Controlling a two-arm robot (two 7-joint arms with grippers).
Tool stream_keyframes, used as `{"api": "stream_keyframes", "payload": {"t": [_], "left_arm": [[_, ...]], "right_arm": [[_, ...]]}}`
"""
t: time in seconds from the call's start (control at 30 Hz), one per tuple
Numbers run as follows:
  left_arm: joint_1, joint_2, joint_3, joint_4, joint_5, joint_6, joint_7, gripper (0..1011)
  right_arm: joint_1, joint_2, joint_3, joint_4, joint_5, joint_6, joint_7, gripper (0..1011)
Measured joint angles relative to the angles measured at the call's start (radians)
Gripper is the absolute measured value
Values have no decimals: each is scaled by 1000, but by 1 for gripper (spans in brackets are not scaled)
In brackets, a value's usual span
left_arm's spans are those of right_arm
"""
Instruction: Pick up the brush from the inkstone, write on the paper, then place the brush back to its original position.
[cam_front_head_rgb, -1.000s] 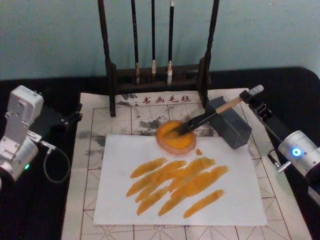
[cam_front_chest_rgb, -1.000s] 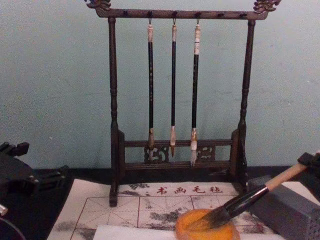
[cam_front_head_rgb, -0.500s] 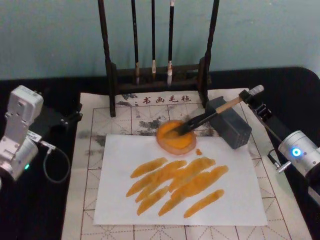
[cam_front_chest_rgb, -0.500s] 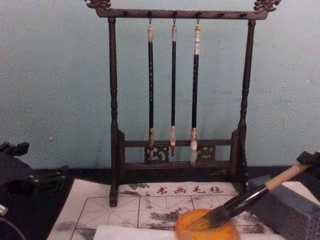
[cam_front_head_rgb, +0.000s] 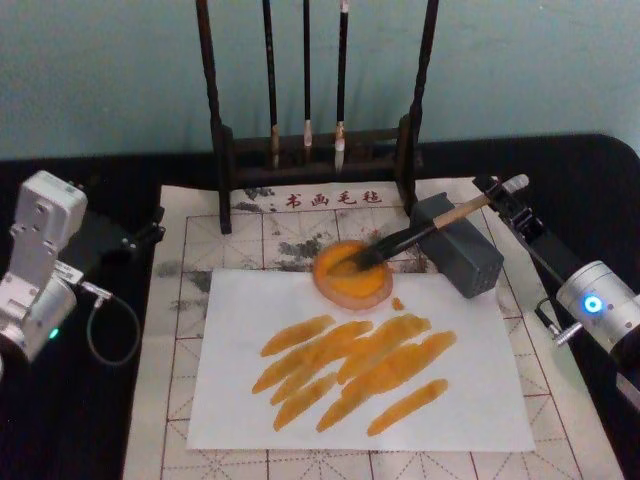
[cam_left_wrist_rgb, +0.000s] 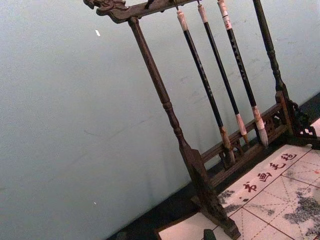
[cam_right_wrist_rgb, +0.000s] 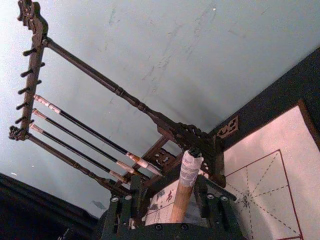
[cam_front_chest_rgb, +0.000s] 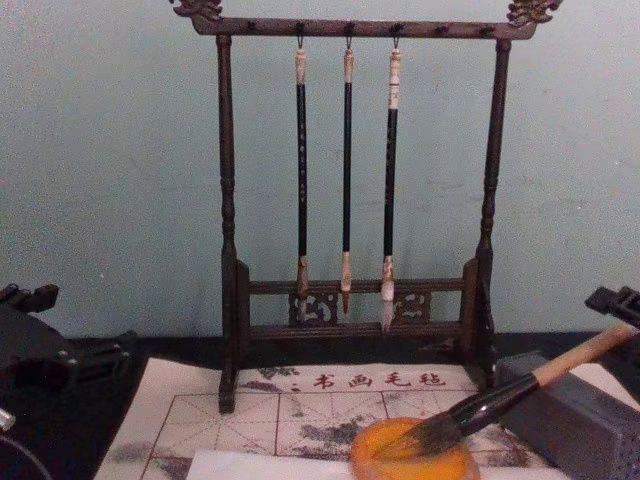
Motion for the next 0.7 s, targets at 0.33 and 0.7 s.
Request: {"api": "stream_keyframes", "payload": {"t": [0.33,0.7], "left_arm": [[0,0,0,0,0,0,0,1001],[0,0,0,0,0,0,0,1001]], "right_arm": [[0,0,0,0,0,0,0,956],[0,0,0,0,0,0,0,1002]]}}
